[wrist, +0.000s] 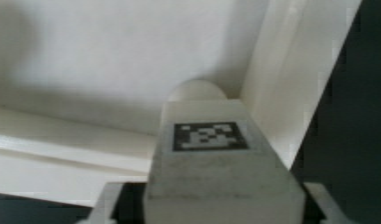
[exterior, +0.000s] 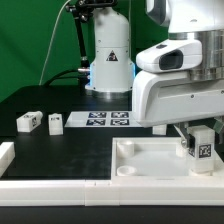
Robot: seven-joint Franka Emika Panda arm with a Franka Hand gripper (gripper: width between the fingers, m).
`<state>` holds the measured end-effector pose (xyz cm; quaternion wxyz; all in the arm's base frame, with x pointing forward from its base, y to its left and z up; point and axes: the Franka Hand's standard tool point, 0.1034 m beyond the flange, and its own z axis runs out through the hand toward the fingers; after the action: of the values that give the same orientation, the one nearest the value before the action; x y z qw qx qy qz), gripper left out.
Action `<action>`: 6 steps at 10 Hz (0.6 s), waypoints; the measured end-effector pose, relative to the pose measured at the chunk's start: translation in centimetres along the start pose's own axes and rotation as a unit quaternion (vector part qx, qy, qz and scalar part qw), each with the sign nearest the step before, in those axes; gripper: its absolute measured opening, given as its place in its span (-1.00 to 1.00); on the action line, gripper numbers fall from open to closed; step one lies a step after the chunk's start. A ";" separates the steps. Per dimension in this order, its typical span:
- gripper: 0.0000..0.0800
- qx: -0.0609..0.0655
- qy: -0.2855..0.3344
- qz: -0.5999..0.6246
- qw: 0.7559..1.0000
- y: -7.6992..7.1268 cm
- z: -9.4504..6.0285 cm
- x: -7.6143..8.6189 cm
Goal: Assemble one leg
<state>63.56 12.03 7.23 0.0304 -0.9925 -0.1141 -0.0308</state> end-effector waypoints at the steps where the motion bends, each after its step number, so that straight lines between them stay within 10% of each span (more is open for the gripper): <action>1: -0.27 0.001 0.000 0.011 1.000 0.0 0.0 0.0; 6: -0.27 0.006 0.009 0.347 0.938 0.4 0.2 0.1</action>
Offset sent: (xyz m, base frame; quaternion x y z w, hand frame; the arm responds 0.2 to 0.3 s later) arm 0.0010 -0.0129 -0.0095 -0.0500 0.0204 0.3080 0.9498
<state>63.73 11.64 7.00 0.0458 -0.9699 0.2378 -0.0270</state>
